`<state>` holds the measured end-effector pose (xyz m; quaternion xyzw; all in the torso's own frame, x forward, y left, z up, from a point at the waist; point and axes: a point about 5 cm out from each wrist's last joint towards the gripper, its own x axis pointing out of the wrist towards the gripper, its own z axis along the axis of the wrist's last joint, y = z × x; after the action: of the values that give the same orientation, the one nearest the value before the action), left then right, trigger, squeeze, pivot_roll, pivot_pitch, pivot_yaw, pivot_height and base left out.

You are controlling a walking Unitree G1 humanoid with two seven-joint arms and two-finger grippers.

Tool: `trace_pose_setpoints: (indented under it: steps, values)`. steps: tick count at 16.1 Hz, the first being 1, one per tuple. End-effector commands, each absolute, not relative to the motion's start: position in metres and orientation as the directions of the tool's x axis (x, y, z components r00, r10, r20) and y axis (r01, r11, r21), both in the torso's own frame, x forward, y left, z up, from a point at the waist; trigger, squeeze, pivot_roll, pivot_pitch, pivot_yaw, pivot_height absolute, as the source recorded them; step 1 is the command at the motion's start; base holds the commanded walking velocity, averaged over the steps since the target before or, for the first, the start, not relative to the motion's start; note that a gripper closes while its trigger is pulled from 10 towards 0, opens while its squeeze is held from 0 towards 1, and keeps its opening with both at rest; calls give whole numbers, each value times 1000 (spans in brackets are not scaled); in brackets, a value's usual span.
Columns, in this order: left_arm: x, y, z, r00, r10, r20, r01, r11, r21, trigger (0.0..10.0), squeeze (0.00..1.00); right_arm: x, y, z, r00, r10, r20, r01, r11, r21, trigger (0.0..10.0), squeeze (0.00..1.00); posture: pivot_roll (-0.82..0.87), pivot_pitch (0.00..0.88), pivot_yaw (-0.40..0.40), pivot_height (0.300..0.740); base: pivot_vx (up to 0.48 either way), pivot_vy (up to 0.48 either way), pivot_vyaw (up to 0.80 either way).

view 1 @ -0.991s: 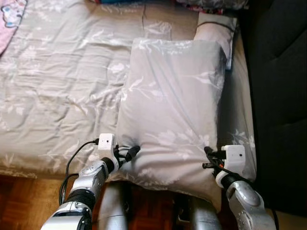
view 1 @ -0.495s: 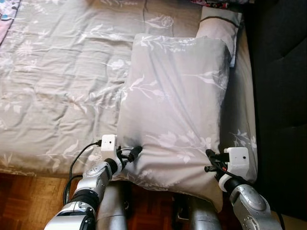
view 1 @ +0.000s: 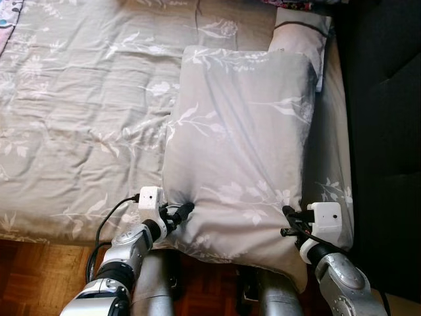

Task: Clean up the room

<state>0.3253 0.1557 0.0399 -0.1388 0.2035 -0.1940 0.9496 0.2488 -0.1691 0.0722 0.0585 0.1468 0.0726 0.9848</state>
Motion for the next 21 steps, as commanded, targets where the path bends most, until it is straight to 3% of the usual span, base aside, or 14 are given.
trace_pose_setpoints:
  steps: [1, 21]
  values:
    - [294, 141, 2, 732, -492, -471, 291, 852, -436, 0, 0, 235, -165, 50, 909, 177, -378, -122, 979, 166, 10000, 0, -180, 537, -99, 648, 0, 0, 0]
    - [307, 146, 20, 747, -533, -397, 350, 823, -447, 0, 0, 241, -153, 37, 909, 181, -375, -113, 974, 197, 10000, 0, -137, 483, -54, 648, 0, 0, 0]
